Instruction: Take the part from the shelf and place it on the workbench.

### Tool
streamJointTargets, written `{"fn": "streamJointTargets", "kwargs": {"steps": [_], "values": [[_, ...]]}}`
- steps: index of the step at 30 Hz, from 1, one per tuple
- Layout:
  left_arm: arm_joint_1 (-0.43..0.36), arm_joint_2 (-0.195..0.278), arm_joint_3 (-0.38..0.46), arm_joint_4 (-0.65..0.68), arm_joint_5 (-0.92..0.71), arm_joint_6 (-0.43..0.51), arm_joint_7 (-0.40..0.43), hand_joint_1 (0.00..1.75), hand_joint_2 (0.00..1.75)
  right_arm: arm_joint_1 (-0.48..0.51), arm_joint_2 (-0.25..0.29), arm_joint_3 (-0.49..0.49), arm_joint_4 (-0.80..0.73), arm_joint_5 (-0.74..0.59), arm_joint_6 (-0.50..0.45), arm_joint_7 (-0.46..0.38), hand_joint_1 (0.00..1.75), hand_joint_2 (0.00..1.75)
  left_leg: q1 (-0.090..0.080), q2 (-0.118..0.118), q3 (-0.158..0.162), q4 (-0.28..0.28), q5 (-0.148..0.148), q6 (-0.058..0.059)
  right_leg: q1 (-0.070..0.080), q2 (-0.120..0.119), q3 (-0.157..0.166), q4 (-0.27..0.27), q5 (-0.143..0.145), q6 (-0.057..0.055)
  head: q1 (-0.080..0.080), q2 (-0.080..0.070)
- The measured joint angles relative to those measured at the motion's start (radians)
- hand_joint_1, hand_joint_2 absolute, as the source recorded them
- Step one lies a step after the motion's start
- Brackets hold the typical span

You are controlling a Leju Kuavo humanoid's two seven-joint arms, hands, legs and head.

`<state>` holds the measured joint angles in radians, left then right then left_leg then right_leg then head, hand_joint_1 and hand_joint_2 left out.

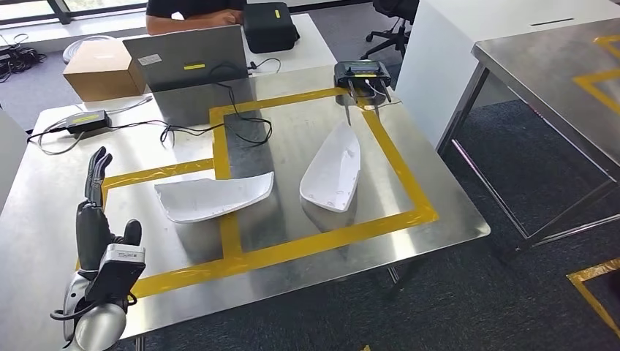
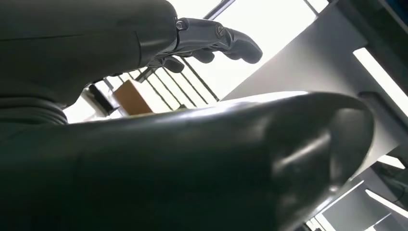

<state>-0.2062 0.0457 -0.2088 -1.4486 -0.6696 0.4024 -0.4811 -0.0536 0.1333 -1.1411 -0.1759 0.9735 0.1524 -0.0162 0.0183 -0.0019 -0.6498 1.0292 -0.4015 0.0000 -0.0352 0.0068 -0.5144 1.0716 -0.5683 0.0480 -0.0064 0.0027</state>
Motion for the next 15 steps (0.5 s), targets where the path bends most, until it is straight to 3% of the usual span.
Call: {"fn": "streamJointTargets", "kwargs": {"steps": [1, 5, 7, 9, 10, 11, 12, 13, 15], "values": [[0.015, 0.001, 0.000, -0.031, -0.033, 0.024, 0.000, 0.00, 0.00, -0.001, 0.001, -0.001, 0.000, -0.001, 0.000, -0.001, 0.00, 0.00, 0.000, -0.002, -0.005, 0.007, 0.002, -0.010, 0.000, 0.003, 0.011, -0.030, 0.010, -0.006, 0.001, 0.000], [0.077, 0.004, -0.003, -0.133, -0.134, 0.117, 0.002, 0.00, 0.00, -0.002, 0.003, -0.002, 0.000, 0.009, -0.003, 0.005, 0.00, 0.00, 0.000, -0.006, -0.019, 0.013, 0.006, -0.042, 0.003, 0.006, -0.013, -0.028, 0.024, -0.049, 0.001, 0.000], [0.103, 0.008, -0.005, -0.166, -0.162, 0.151, 0.006, 0.00, 0.00, -0.002, 0.003, -0.002, 0.000, 0.013, -0.004, 0.003, 0.00, 0.00, 0.003, -0.004, -0.043, 0.067, -0.057, -0.050, 0.003, 0.001, -0.030, -0.029, 0.042, -0.066, 0.000, 0.000], [0.129, 0.011, -0.007, -0.196, -0.186, 0.192, 0.008, 0.00, 0.00, -0.001, 0.003, -0.003, 0.000, 0.012, -0.004, -0.007, 0.00, 0.00, 0.002, -0.002, -0.074, 0.190, -0.152, -0.053, 0.006, -0.002, -0.052, -0.029, 0.060, -0.073, -0.001, 0.000], [0.144, 0.013, -0.008, -0.210, -0.195, 0.214, 0.008, 0.00, 0.00, -0.001, 0.003, -0.003, 0.000, 0.012, -0.004, -0.011, 0.00, 0.00, 0.001, -0.003, -0.082, 0.247, -0.181, -0.053, 0.009, -0.002, -0.064, -0.029, 0.068, -0.074, -0.001, 0.000], [0.160, 0.015, -0.008, -0.224, -0.203, 0.236, 0.008, 0.00, 0.00, 0.000, 0.003, -0.003, 0.000, 0.014, -0.004, -0.013, 0.00, 0.00, 0.000, -0.003, -0.077, 0.280, -0.190, -0.051, 0.012, -0.003, -0.074, -0.028, 0.077, -0.074, -0.001, 0.000], [0.175, 0.017, -0.008, -0.237, -0.210, 0.255, 0.007, 0.00, 0.00, 0.000, 0.003, -0.003, 0.000, 0.017, -0.004, -0.011, 0.00, 0.00, -0.001, -0.003, -0.054, 0.277, -0.181, -0.047, 0.014, -0.004, -0.083, -0.027, 0.084, -0.074, -0.001, 0.000], [0.186, 0.018, -0.007, -0.250, -0.217, 0.270, 0.003, 0.00, 0.00, 0.001, 0.003, -0.002, 0.000, 0.022, -0.004, -0.006, 0.00, 0.00, -0.003, -0.003, -0.013, 0.234, -0.159, -0.041, 0.016, -0.004, -0.090, -0.027, 0.091, -0.073, -0.001, 0.000], [0.199, 0.017, -0.005, -0.272, -0.230, 0.287, -0.011, 0.00, 0.00, 0.000, 0.004, -0.002, 0.000, 0.028, -0.004, 0.002, 0.00, 0.00, -0.009, -0.003, 0.083, 0.106, -0.130, -0.028, 0.018, -0.006, -0.098, -0.026, 0.102, -0.069, -0.001, 0.000]]}}
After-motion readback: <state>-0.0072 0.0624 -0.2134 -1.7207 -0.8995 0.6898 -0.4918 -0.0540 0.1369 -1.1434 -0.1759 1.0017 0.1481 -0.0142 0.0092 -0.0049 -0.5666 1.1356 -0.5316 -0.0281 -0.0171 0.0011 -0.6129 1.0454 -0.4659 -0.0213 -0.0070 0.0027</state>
